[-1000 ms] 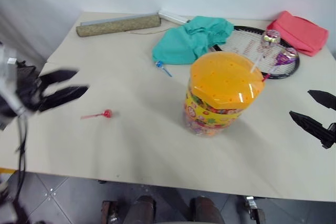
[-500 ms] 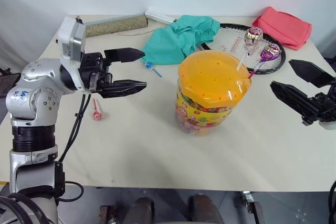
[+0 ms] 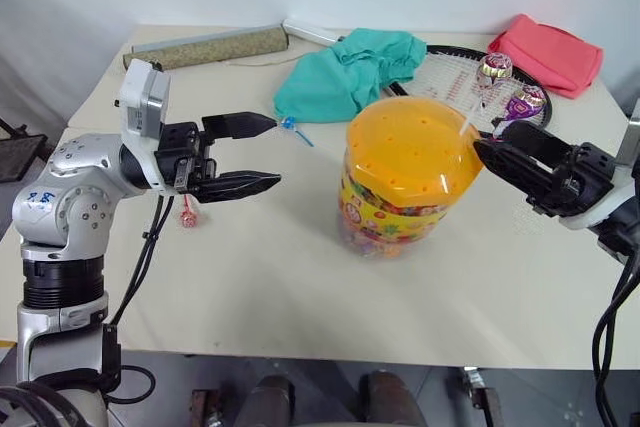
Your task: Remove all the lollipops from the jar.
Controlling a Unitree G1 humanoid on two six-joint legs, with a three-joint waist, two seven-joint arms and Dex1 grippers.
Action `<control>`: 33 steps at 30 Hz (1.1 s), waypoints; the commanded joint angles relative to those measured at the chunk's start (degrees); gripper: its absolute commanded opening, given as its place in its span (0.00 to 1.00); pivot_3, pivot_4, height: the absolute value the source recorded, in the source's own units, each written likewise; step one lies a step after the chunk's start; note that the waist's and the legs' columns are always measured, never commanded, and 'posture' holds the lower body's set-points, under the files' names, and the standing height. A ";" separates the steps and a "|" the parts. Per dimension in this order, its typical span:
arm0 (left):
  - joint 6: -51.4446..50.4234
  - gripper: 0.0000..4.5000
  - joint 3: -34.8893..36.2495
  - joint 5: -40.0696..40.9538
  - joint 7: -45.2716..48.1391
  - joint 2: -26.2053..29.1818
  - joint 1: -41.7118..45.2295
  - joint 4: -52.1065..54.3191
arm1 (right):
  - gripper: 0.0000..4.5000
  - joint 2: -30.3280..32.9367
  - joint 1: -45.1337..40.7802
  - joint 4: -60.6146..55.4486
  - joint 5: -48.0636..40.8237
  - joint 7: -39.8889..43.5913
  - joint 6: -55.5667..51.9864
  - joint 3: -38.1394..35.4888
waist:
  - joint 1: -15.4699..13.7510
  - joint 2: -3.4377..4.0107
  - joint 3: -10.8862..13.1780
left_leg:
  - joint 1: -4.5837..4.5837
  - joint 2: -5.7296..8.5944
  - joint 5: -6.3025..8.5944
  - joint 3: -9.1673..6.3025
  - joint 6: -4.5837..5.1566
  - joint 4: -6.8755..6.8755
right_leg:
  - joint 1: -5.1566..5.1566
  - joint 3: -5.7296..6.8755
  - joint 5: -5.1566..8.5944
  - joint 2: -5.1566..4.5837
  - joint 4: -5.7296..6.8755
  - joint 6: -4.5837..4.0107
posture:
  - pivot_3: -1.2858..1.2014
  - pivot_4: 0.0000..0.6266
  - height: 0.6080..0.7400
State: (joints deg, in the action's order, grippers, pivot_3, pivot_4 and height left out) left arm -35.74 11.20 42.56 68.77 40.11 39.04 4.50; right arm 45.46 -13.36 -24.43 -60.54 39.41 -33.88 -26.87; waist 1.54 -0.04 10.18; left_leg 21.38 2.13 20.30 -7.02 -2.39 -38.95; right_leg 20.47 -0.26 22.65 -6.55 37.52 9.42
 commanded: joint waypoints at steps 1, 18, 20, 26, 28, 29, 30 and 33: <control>0.11 1.00 1.62 1.68 -0.70 0.88 -0.16 2.50 | 0.28 -0.90 -1.15 -0.32 -0.93 1.76 1.59 -0.97 | 0.00 0.00 0.00 | 0.00 0.00 0.00 0.00 0.00 0.00 | 0.00 0.00 0.00 0.00 0.00 0.00 | 0.52 0.24 1.00; 1.03 1.00 -0.18 1.58 0.42 -0.38 1.38 0.27 | 0.01 19.29 6.53 21.86 -1.35 0.46 -15.45 -20.15 | -1.14 -0.06 0.00 | 0.01 0.04 0.01 0.04 0.03 0.00 | -0.09 0.06 0.00 0.00 -0.05 -0.01 | 0.52 0.24 1.00; 1.23 1.00 -0.62 1.41 0.80 -0.68 1.70 -0.33 | 0.01 23.13 9.99 25.88 5.62 0.28 -15.79 -16.57 | -1.18 -0.07 0.01 | 0.00 0.04 0.00 0.17 0.09 -0.02 | -0.10 0.00 -0.01 -0.01 -0.09 -0.01 | 0.52 0.24 1.00; 0.95 1.00 -0.66 1.60 0.44 -1.16 1.26 0.17 | 0.01 25.84 12.48 30.43 17.14 6.30 -13.93 -2.08 | -0.45 -0.02 -0.01 | -0.02 -0.01 -0.03 0.36 0.13 0.01 | 0.01 -0.10 -0.01 -0.01 -0.04 0.00 | 0.52 0.24 1.00; 0.82 1.00 -0.63 1.47 0.67 -0.67 -0.06 1.06 | 0.01 24.36 9.81 33.94 21.70 4.89 -12.57 3.36 | 0.07 -0.02 -0.01 | -0.02 -0.01 -0.03 0.36 0.12 0.01 | 0.00 -0.09 -0.01 -0.02 -0.04 0.00 | 0.52 0.24 1.00; 0.80 1.00 -0.63 1.41 0.72 -0.52 -0.42 1.29 | 0.01 24.09 8.80 35.14 23.49 4.60 -12.28 5.18 | 0.14 -0.02 -0.01 | -0.02 -0.01 -0.03 0.36 0.12 0.01 | -0.01 -0.09 -0.01 -0.03 -0.05 0.00 | 0.52 0.24 1.00; 0.80 1.00 -0.60 1.36 0.77 -0.33 -0.74 1.49 | 0.01 23.71 7.23 36.86 25.90 3.48 -12.49 7.80 | 0.23 -0.02 -0.01 | -0.02 -0.01 -0.03 0.37 0.12 0.00 | -0.01 -0.09 -0.01 -0.03 -0.07 0.00 | 0.52 0.24 1.00; 0.78 1.00 -0.35 1.41 0.63 0.03 -1.14 1.84 | 0.01 21.93 3.08 41.80 31.32 1.82 -13.36 13.70 | 0.15 -0.02 -0.01 | -0.03 -0.02 -0.03 0.36 0.12 0.02 | 0.04 -0.09 -0.01 -0.03 -0.06 0.00 | 0.52 0.24 1.00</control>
State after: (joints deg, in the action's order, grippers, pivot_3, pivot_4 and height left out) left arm -35.56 10.05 43.34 69.41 39.13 37.67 4.23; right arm 67.56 -8.92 15.60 -32.17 42.00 -47.44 -14.49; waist 1.69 -0.06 10.17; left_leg 21.35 2.11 20.27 -6.67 -2.27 -38.93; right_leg 20.51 -0.35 22.65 -6.58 37.45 9.42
